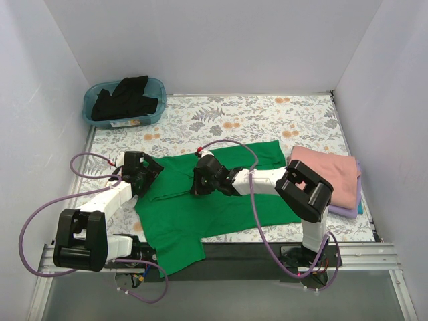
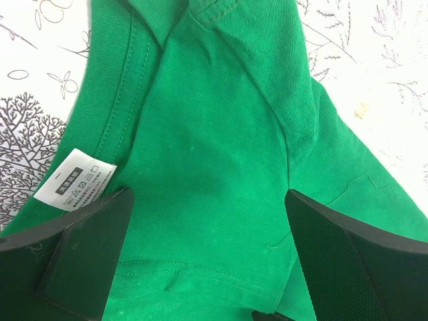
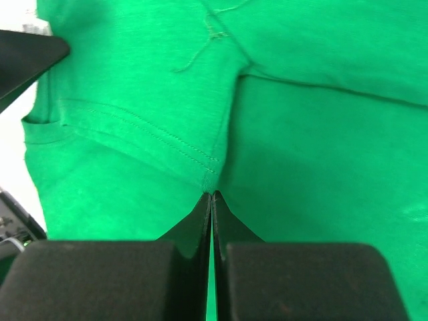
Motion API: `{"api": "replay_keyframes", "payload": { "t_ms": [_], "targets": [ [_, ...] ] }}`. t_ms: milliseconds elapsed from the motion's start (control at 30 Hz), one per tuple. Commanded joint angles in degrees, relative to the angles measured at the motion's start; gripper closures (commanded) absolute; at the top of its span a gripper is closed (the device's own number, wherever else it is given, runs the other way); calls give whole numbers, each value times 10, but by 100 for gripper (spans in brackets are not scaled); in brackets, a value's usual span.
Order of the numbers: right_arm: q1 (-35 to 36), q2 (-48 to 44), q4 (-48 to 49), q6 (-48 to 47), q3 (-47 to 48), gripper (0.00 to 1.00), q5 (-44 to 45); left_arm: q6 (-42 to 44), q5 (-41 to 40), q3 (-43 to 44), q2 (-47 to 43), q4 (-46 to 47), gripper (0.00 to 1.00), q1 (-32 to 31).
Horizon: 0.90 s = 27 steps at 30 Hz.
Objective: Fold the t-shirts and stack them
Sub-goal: Fold the tshirt
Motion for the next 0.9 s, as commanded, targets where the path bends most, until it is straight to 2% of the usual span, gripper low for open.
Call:
{"api": "replay_keyframes", "payload": {
  "t_ms": [0, 167, 200, 233, 300, 333, 367, 567, 667, 800, 867],
  "targets": [
    [-3, -20, -13, -3, -7, 99, 25, 7, -44, -19, -1, -56, 2, 9],
    [-3, -20, -18, -15, -1, 98, 19, 11, -42, -23, -13, -52, 2, 9],
    [-3, -23, -19, -16, -1, 93, 17, 12, -42, -23, -17, -53, 2, 9],
    [-3, -32, -20, -27, -2, 75, 9, 13, -41, -21, -29, -56, 2, 9],
    [-4, -51, -22, -38, -5, 55, 1, 14, -34, -16, -43, -60, 2, 9],
    [-5, -58, -23, -44, -7, 38, 1, 14, -32, -10, -49, -60, 2, 9],
    [-7, -74, -27, -50, -10, 2, 1, 14, -32, -7, -52, -61, 2, 9],
    [-68, -157, -57, -81, -59, 2, 16, 16, -48, 50, -57, -97, 2, 9],
    [-122, -197, -69, -103, -88, 1, 23, 16, -44, 63, -55, -95, 2, 9],
    [-221, -207, -99, -149, -101, 2, 25, 22, -2, 70, -33, -64, 2, 9],
    [-247, -195, -101, -165, -97, 2, 39, 34, 23, 65, -2, -36, 2, 9]
  ]
}}
